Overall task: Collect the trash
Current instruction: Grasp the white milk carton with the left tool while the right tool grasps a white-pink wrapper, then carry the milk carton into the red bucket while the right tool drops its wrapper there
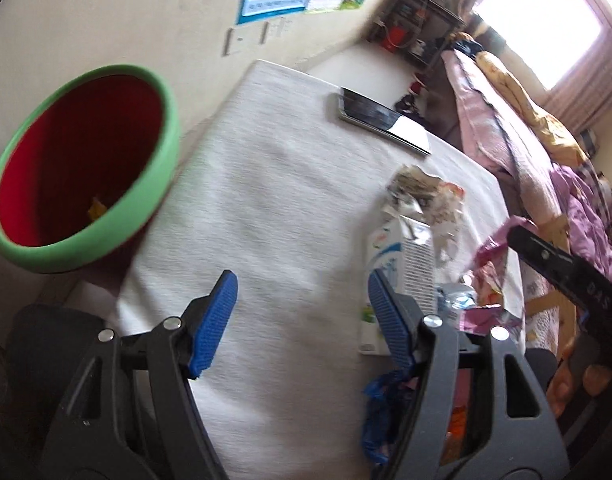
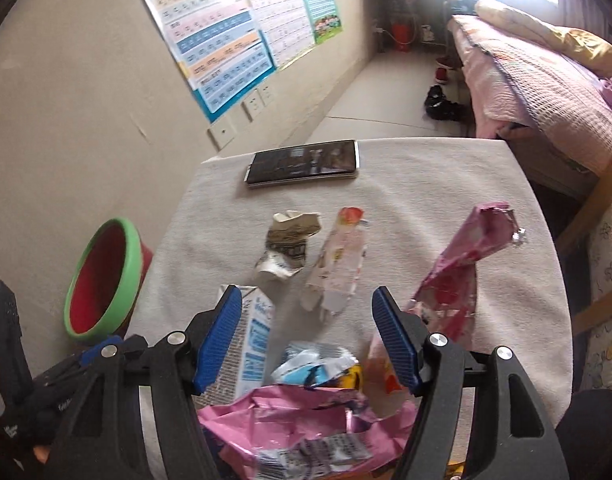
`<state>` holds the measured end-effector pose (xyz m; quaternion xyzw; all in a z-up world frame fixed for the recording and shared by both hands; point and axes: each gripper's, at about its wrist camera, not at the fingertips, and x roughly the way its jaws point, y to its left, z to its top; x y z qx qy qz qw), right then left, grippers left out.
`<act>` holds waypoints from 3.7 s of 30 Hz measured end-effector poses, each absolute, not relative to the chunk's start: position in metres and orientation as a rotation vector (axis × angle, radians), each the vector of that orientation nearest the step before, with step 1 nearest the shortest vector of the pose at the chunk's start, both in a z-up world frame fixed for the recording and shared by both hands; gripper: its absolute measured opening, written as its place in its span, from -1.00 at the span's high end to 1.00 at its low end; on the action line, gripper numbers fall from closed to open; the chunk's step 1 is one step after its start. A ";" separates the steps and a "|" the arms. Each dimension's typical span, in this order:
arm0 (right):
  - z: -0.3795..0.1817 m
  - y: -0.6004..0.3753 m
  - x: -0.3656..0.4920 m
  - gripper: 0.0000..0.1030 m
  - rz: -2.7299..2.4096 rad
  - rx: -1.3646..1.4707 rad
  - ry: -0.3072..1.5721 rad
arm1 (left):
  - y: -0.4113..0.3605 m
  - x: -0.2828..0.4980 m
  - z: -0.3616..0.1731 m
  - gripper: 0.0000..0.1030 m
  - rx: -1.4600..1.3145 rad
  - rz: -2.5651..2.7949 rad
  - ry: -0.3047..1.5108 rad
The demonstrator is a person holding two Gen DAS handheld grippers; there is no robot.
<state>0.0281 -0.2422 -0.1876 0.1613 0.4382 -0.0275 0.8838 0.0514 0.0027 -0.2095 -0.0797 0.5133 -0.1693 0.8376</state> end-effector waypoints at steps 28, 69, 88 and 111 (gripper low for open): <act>-0.223 -0.265 0.060 -0.35 -0.063 0.402 1.018 | -0.025 0.050 -0.233 0.25 -0.031 -0.385 1.188; -0.233 -0.272 0.071 0.39 0.051 0.494 1.088 | -0.003 0.040 -0.253 -0.10 -0.067 -0.327 1.240; -0.194 -0.252 0.067 0.39 0.067 0.432 0.970 | 0.003 0.038 -0.248 0.22 -0.103 -0.315 1.212; -0.193 -0.129 0.086 0.39 0.345 0.318 1.027 | 0.102 0.063 -0.211 0.28 -0.238 -0.143 1.086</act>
